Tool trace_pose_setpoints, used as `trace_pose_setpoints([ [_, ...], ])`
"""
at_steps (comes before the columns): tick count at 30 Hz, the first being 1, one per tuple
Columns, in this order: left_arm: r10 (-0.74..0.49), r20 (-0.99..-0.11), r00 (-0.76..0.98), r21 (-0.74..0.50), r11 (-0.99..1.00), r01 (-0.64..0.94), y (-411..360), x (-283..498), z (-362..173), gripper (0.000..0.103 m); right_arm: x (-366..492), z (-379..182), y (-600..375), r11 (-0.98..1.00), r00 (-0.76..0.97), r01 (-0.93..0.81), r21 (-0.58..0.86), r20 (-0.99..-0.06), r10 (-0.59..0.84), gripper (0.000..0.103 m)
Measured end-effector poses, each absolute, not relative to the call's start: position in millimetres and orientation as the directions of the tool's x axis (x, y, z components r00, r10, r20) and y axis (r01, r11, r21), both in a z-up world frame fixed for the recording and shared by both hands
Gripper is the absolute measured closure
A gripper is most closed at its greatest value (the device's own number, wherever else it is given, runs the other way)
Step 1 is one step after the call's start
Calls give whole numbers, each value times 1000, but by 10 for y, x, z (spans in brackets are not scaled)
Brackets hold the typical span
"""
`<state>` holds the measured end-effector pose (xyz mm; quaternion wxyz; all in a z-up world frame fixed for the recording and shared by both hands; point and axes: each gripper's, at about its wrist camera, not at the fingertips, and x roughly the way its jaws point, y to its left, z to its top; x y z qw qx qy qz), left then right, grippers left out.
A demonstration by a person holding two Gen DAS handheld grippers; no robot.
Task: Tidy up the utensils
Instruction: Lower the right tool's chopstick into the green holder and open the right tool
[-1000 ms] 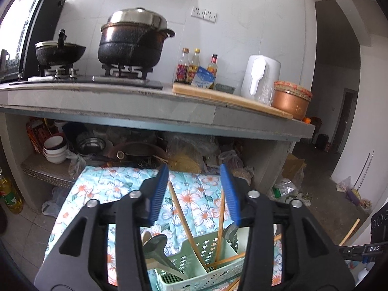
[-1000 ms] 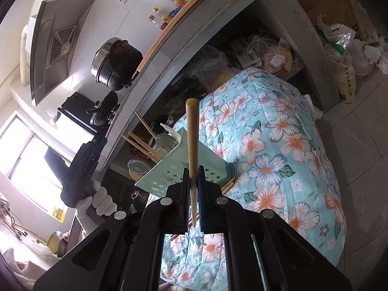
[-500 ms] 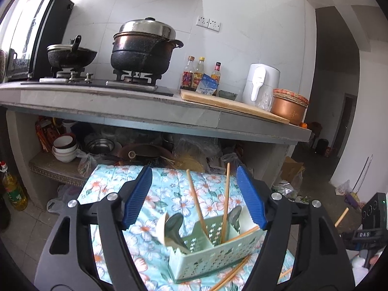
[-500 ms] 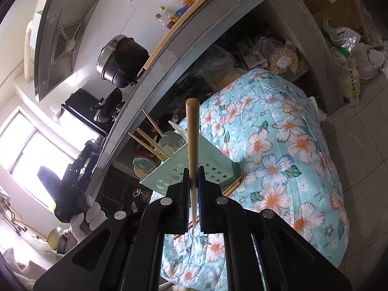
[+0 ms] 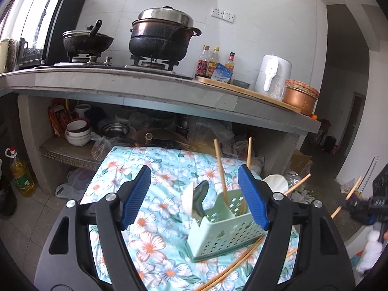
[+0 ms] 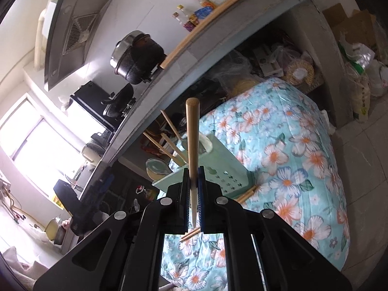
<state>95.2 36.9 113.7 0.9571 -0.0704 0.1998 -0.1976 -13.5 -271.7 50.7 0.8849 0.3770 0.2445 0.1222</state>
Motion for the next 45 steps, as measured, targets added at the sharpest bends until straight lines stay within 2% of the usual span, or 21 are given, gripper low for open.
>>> trace_pose_setpoints([
  [9,-386,-416,823,-215,921,324,434,900,858,32,165,1234,-2685,712,861,-201,673,-226,456,97],
  [16,-370,-456,810,-217,928,302,544,877,650,32,516,1808,-2496,797,888,-270,541,-181,424,97],
  [22,-348,-465,814,-221,936,274,694,877,576,32,834,1790,-2192,879,895,-223,421,-268,356,97],
  [33,-350,-477,806,-251,933,257,810,951,510,32,1262,1152,-1586,965,848,-151,215,-473,238,97],
  [36,-354,-480,803,-253,932,259,795,948,496,32,1309,1030,-1536,971,820,-134,197,-528,220,91],
  [38,-357,-482,800,-255,931,262,788,947,483,32,1270,1068,-1568,968,827,-137,210,-514,228,84],
  [40,-358,-483,799,-256,930,262,785,951,474,32,1167,1178,-1617,972,855,-122,201,-476,206,66],
  [45,-367,-487,792,-263,927,268,759,979,453,32,848,1421,-1763,971,907,-103,214,-382,180,60],
])
